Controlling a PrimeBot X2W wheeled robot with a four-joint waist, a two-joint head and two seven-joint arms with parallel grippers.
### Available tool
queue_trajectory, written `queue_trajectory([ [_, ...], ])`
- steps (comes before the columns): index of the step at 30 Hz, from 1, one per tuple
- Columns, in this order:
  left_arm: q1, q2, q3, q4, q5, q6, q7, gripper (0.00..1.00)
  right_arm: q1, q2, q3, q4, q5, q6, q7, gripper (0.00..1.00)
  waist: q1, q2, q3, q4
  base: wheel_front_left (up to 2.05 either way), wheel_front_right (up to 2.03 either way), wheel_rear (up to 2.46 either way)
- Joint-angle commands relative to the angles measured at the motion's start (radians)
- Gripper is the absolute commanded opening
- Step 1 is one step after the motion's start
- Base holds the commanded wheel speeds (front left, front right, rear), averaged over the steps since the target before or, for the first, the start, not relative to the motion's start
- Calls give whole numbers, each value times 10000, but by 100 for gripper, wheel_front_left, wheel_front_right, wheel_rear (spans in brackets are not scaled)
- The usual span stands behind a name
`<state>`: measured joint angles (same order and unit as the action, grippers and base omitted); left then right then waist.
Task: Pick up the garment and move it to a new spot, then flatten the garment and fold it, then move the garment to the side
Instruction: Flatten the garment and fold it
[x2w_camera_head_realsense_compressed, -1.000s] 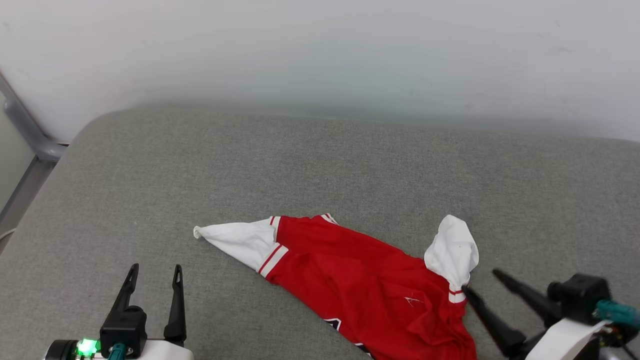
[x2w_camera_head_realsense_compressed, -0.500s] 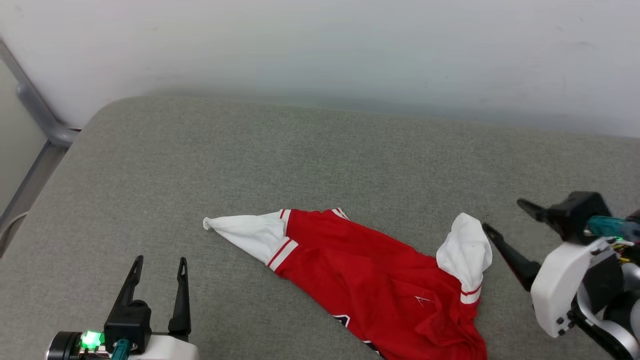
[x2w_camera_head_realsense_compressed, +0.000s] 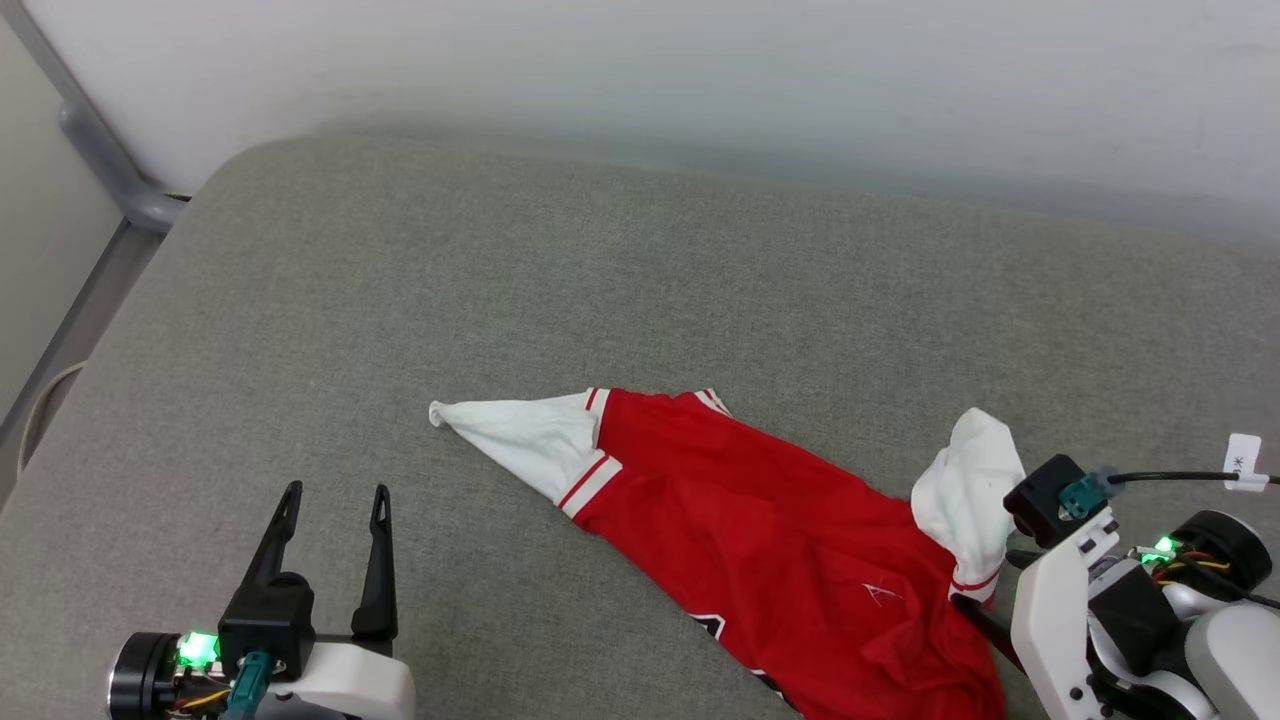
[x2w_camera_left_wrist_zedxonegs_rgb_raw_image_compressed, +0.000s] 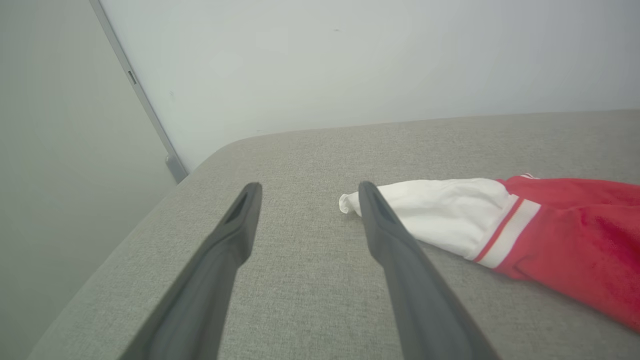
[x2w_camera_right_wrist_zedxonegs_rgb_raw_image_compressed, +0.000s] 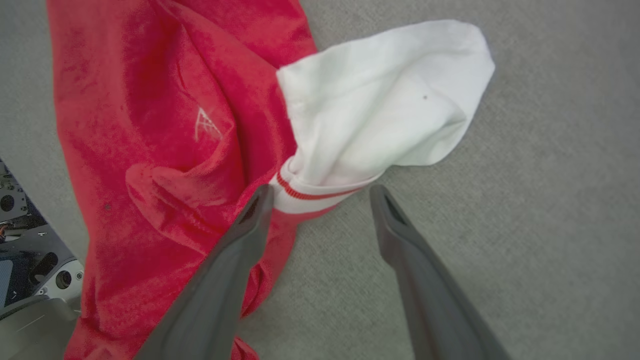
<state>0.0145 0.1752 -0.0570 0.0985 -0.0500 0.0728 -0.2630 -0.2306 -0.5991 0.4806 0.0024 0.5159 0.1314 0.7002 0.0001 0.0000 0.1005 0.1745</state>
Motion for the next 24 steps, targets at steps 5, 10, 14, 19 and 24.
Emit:
queue_trajectory([
  [5,-316,-92,-36,34,29,-80,-24,100,-565,561,466,1588,-53,-14,-788,100,-1,0,503,264,0,0,0],
  [10,-336,-97,44,128,43,-52,-24,100,-720,738,1100,2611,-32,-10,-1622,0,-1,0,469,218,0,0,0],
  [14,-137,-13,177,179,40,-39,-24,100,-1255,875,1011,2840,-89,-10,-2793,0,-1,0,231,-113,0,0,0],
  [19,-162,58,206,132,62,-97,-24,100,-2363,1210,692,3164,-311,-14,-3965,0,-1,0,91,-502,0,0,0],
  [24,-314,23,120,143,128,-148,-24,100,-3574,1708,595,3657,-401,-15,-4694,0,-1,0,90,-625,0,0,0],
])
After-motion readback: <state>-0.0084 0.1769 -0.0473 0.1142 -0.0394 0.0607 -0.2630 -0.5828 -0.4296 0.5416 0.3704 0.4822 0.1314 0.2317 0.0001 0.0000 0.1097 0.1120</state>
